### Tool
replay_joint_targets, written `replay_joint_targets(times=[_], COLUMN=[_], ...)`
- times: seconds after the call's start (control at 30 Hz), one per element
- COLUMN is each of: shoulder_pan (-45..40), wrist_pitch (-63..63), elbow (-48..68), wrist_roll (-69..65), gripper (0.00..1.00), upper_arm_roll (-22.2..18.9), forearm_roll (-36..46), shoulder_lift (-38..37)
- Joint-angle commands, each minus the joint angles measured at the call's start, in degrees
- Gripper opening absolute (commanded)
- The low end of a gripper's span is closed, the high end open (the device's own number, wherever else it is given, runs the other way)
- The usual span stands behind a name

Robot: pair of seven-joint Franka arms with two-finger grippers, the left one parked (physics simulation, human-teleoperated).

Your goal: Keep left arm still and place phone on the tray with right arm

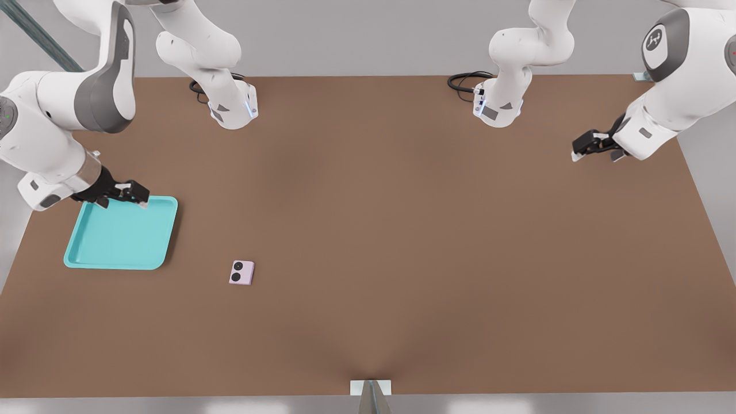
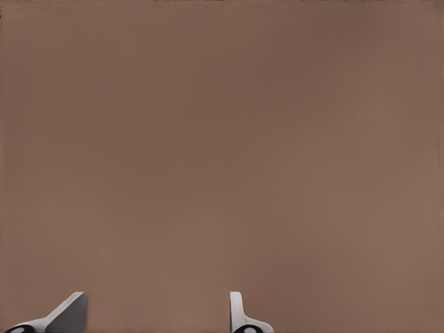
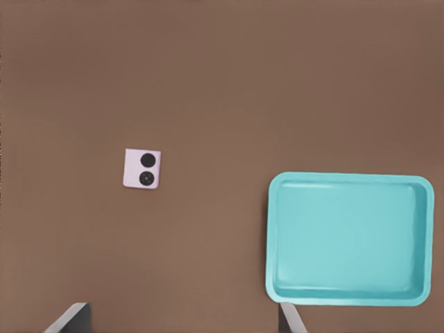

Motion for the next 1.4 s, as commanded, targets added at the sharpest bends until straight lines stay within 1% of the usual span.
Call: replay_joint_targets(times=[0.0,0.03,0.07,0.1,0.13,0.17,0.2,0.23,0.27,0.3,0.33,0.37,0.47,0.53,0.63,0.7,0.9,0.97,1.03,1.07,1.1,1.17,1.2,1.27,1.33,1.37], shoulder_pan=[-0.7,-0.5,-0.5,-0.5,-0.5,-0.4,-0.4,-0.6,-0.6,-0.6,-0.5,1.7,1.4,2.5,4.8,6.0,5.1,5.2,5.2,5.2,5.2,5.1,5.0,3.6,-1.7,-4.6], wrist_pitch=[3.2,3.2,3.2,7.6,10.3,14.1,18.1,27.0,30.2,30.6,34.0,36.3,38.1,44.2,48.1,49.2,50.1,49.7,49.0,49.1,49.0,47.5,47.8,46.8,40.1,38.7], elbow=[0.1,0.2,0.6,0.2,-0.1,-1.1,-2.7,-8.8,-10.7,-10.4,-10.1,-10.0,-6.7,-6.8,-6.9,-7.9,-8.7,-8.7,-9.2,-9.4,-9.4,-9.4,-9.4,-9.4,-9.3,-9.4], wrist_roll=[-0.7,-0.7,-0.6,0.4,2.7,4.9,6.2,6.2,6.5,10.2,12.2,16.3,18.8,20.2,20.5,20.6,21.1,21.0,21.0,20.8,20.7,20.5,20.5,18.4,11.3,6.6], gripper=[1.00,1.00,1.00,1.00,1.00,1.00,1.00,1.00,1.00,1.00,1.00,1.00,1.00,1.00,1.00,1.00,1.00,0.87,0.86,0.79,0.75,0.72,0.72,0.72,0.72,0.72], upper_arm_roll=[0.0,0.3,1.7,2.3,3.9,6.3,6.8,6.8,6.8,6.8,6.8,6.8,6.2,6.2,6.2,6.2,6.2,6.2,6.2,6.2,6.2,6.2,6.2,6.2,6.6,6.6], forearm_roll=[-0.1,-0.2,-0.2,-0.2,-0.3,-2.3,-2.6,-2.5,-2.5,-2.6,-2.7,-2.8,-2.8,-2.8,-4.1,-4.1,-4.2,-4.2,-4.2,-4.2,-4.2,-4.2,-4.2,-4.2,-4.2,-4.2], shoulder_lift=[0.0,0.8,2.6,5.6,8.5,11.6,14.3,14.8,16.7,18.6,21.4,23.2,29.3,33.7,37.0,38.0,38.8,38.4,37.6,37.5,37.5,36.9,37.4,35.8,30.7,29.6])
